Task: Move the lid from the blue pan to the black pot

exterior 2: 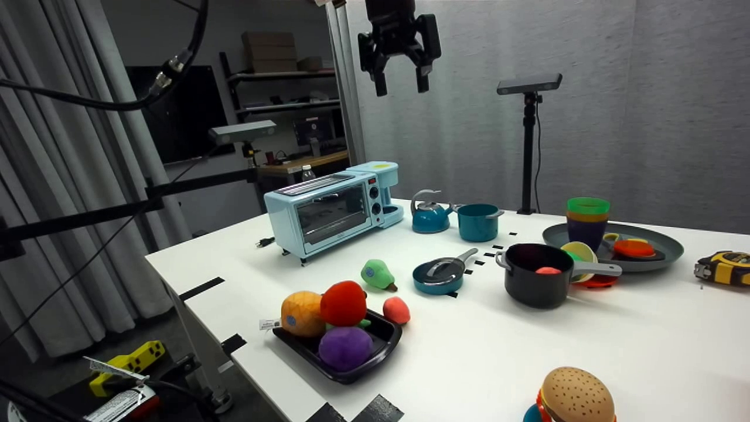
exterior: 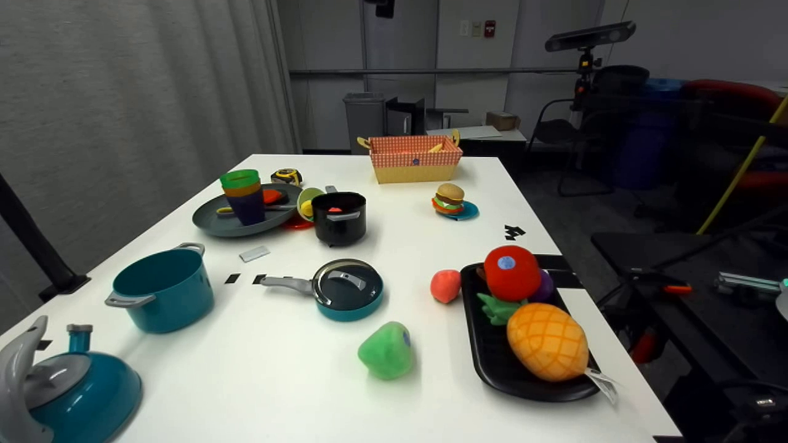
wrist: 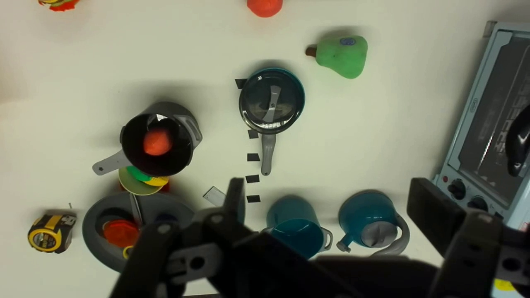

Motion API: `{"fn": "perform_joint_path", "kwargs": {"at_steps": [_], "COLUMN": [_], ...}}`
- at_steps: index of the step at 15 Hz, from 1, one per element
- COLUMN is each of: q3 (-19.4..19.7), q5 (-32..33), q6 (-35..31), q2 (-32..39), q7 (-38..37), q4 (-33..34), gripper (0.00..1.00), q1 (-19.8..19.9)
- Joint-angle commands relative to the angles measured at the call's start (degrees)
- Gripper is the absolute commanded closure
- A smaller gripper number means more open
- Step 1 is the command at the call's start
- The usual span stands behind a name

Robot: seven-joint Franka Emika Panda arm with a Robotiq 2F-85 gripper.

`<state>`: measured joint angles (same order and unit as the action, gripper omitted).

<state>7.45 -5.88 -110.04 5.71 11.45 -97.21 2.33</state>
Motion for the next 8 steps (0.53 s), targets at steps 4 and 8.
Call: {"fn": "perform_joint_path", "kwargs": {"at_steps": [4, 8], "q3": [-1.3, -1.6], "q5": [0.1, 0.5], "q6": [0.2, -2.5], "q2": [-0.1, 2.2], "q7": [-0.1, -0.2], "q4": [0.1, -1.1], "gripper": [0.0, 0.0], "q1": [1.2, 1.2]}}
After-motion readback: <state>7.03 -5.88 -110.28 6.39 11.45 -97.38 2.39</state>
